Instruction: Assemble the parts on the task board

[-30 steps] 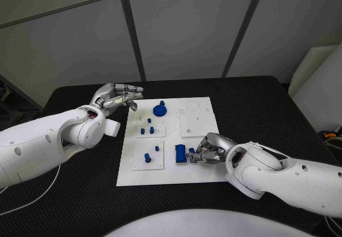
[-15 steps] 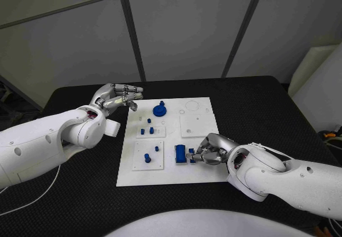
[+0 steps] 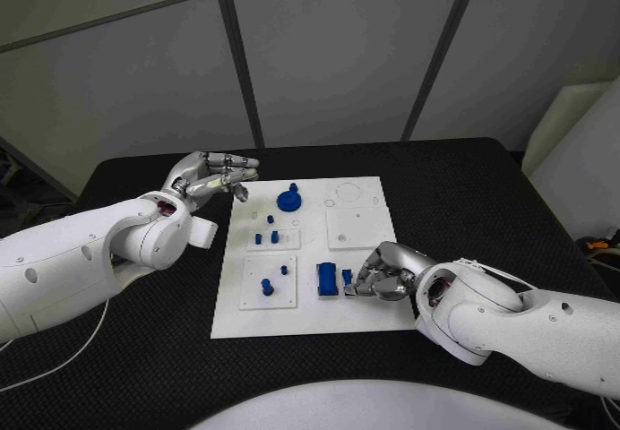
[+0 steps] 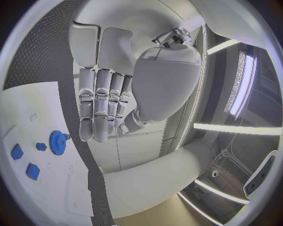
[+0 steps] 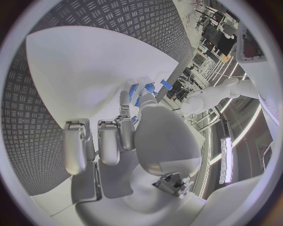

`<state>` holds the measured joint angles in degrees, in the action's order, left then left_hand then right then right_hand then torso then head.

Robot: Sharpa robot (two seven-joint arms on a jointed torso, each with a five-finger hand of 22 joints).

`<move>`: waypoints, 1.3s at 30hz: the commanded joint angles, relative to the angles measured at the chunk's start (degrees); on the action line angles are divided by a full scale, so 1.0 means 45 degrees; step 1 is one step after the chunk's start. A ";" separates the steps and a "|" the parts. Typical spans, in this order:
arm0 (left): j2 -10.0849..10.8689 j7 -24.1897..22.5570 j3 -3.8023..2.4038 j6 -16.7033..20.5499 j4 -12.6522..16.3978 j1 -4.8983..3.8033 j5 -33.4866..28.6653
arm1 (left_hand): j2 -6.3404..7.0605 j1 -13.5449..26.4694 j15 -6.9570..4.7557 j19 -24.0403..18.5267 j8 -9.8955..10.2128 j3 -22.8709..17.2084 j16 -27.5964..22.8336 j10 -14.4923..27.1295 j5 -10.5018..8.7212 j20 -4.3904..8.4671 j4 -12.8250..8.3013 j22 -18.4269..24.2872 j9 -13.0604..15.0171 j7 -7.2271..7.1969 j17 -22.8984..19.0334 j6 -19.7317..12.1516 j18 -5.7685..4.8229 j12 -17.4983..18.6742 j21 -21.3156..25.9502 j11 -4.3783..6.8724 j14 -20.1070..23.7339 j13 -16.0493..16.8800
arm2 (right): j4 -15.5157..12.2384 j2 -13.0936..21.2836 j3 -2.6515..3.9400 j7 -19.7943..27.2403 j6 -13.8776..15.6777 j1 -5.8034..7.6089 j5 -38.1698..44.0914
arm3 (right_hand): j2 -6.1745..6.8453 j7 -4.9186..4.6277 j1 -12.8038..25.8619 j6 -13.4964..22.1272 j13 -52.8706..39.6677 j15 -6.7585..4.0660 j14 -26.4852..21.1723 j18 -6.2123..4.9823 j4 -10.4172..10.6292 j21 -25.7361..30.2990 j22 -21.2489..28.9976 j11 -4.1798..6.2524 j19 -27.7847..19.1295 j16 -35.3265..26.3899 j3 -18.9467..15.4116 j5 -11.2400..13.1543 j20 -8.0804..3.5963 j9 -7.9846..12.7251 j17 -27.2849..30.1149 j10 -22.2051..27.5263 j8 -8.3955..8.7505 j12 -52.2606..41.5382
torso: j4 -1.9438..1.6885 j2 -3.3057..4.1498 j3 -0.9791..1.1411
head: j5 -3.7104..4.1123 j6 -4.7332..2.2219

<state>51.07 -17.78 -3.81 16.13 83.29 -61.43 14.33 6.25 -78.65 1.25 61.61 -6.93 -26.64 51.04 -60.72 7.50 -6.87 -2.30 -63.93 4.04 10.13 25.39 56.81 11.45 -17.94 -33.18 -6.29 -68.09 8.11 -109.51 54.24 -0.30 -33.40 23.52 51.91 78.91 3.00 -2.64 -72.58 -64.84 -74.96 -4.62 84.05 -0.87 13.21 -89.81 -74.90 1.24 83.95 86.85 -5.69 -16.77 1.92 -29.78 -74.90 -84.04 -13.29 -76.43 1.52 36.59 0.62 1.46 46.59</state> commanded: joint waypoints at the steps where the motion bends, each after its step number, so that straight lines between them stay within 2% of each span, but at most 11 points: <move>1: -0.0006 -0.0014 -0.0009 -0.0127 0.0006 -0.0015 -0.0022 | -0.0099 0.0072 0.0043 -0.0023 0.0003 0.0086 -0.0049 0.0085 -0.0017 -0.0055 0.0008 0.0022 -0.0019 0.0047 -0.0019 -0.0028 -0.0225 -0.0055 0.0040 0.0034 0.0051 0.0021 | 0.0008 -0.0003 0.0000 0.0338 -0.0371 0.0012 0.0010 | -0.0023 -0.0020 -0.0182 0.0107 -0.1552 -0.0045 0.1058 0.0192 -0.0094 -0.0042 -0.3354 0.0038 0.1344 -0.0064 -0.0013 0.0220 -0.0041 -0.0031 -0.2030 -0.0270 -0.0065 0.0045 | -0.0012 0.0012 -0.0003 | -0.0003 0.0020; 7: 0.0005 -0.0003 -0.0009 -0.0118 0.0009 -0.0015 -0.0022 | -0.0099 0.0072 0.0043 -0.0023 0.0003 0.0086 -0.0049 0.0085 -0.0017 -0.0055 0.0008 0.0022 -0.0019 0.0047 -0.0019 -0.0028 -0.0225 -0.0055 0.0040 0.0034 0.0051 0.0021 | 0.0106 -0.0001 -0.0001 0.0352 -0.0486 0.0012 0.0016 | -0.0082 -0.0014 -0.0325 0.0102 -0.1556 -0.0045 0.1057 0.0192 -0.0140 -0.0043 -0.3355 0.0042 0.1344 -0.0065 -0.0044 0.0339 -0.0039 -0.0052 -0.2029 -0.0271 -0.0065 0.0044 | 0.0009 0.0024 0.0003 | -0.0011 0.0041; 19: -0.0014 -0.0002 -0.0009 -0.0120 0.0005 -0.0015 -0.0022 | -0.0099 0.0072 0.0043 -0.0023 0.0003 0.0086 -0.0049 0.0085 -0.0017 -0.0055 0.0008 0.0022 -0.0019 0.0047 -0.0019 -0.0028 -0.0225 -0.0055 0.0040 0.0034 0.0051 0.0021 | 0.0551 -0.0180 -0.0001 0.0413 -0.0520 0.0012 0.0051 | -0.0322 0.0030 -0.0569 0.0031 -0.1584 -0.0064 0.1065 0.0192 -0.0185 -0.0043 -0.3355 0.0074 0.1344 -0.0046 -0.0039 0.0417 -0.0048 -0.0106 -0.2064 -0.0289 -0.0107 0.0003 | -0.0019 0.0002 0.0004 | -0.0038 0.0118; 25: -0.0030 -0.0001 -0.0009 -0.0125 -0.0008 -0.0015 -0.0022 | -0.0099 0.0072 0.0043 -0.0023 0.0003 0.0086 -0.0049 0.0085 -0.0017 -0.0055 0.0008 0.0022 -0.0019 0.0047 -0.0019 -0.0028 -0.0225 -0.0055 0.0040 0.0034 0.0051 0.0021 | 0.0637 -0.0264 0.0001 0.0482 -0.0526 0.0012 0.0053 | -0.0386 0.0044 -0.0658 0.0017 -0.1585 -0.0074 0.1067 0.0192 -0.0208 -0.0043 -0.3355 0.0087 0.1344 -0.0040 -0.0040 0.0437 -0.0054 -0.0124 -0.2075 -0.0290 -0.0120 0.0003 | 0.0009 0.0000 0.0003 | -0.0061 0.0117; 35: -0.0051 0.0002 -0.0009 -0.0129 -0.0021 -0.0014 -0.0022 | -0.0099 0.0072 0.0043 -0.0023 0.0003 0.0086 -0.0049 0.0085 -0.0017 -0.0055 0.0008 0.0022 -0.0019 0.0047 -0.0019 -0.0028 -0.0225 -0.0055 0.0040 0.0034 0.0051 0.0021 | 0.0440 -0.0090 0.0001 0.0892 -0.0383 0.0012 -0.0043 | -0.0386 0.0042 -0.0748 0.0045 -0.1569 -0.0084 0.1058 0.0191 -0.0243 -0.0037 -0.3351 0.0092 0.1340 -0.0065 -0.0083 0.0375 -0.0063 -0.0136 -0.2034 -0.0279 -0.0112 0.0035 | 0.0027 -0.0032 0.0001 | -0.0024 0.0049; 38: -0.0061 0.0001 -0.0008 -0.0132 -0.0029 -0.0013 -0.0022 | -0.0099 0.0072 0.0043 -0.0023 0.0003 0.0086 -0.0049 0.0085 -0.0017 -0.0055 0.0008 0.0022 -0.0019 0.0047 -0.0019 -0.0028 -0.0225 -0.0055 0.0040 0.0034 0.0051 0.0021 | 0.0360 0.0035 0.0004 0.1365 -0.0262 0.0014 -0.0365 | -0.0304 -0.0048 -0.0690 0.0235 -0.1515 -0.0048 0.1038 0.0160 -0.0189 0.0071 -0.3291 0.0028 0.1268 -0.0119 -0.0243 0.0290 -0.0053 -0.0104 -0.1945 -0.0229 0.0005 0.0139 | 0.0009 -0.0047 -0.0008 | 0.0004 0.0016; 39: -0.0063 0.0001 -0.0008 -0.0132 -0.0034 -0.0012 -0.0022 | -0.0099 0.0072 0.0043 -0.0023 0.0003 0.0086 -0.0049 0.0085 -0.0017 -0.0055 0.0008 0.0022 -0.0019 0.0047 -0.0019 -0.0028 -0.0225 -0.0055 0.0040 0.0034 0.0051 0.0021 | 0.0354 0.0078 0.0005 0.1614 -0.0242 0.0015 -0.0535 | -0.0196 -0.0122 -0.0607 0.0378 -0.1446 -0.0004 0.1012 0.0126 -0.0136 0.0197 -0.3220 -0.0032 0.1184 -0.0188 -0.0382 0.0214 -0.0027 -0.0074 -0.1835 -0.0168 0.0096 0.0268 | 0.0006 -0.0044 -0.0010 | 0.0012 -0.0015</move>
<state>50.85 -17.65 -3.81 16.10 83.15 -61.43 14.33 6.25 -78.65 1.25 61.61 -6.93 -26.64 51.04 -60.72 7.50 -6.87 -2.30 -63.90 4.05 10.13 25.40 56.81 11.44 -17.93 -33.18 -6.29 -68.09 8.16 -107.71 54.46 -0.30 -29.81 21.77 51.91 78.40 1.45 -3.29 -75.60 -63.35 -75.11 -4.61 84.05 -0.87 12.59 -88.97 -74.91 1.23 83.95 86.07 -7.29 -15.65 1.92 -30.19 -74.90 -84.03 -12.99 -75.44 1.60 36.46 0.62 1.43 46.66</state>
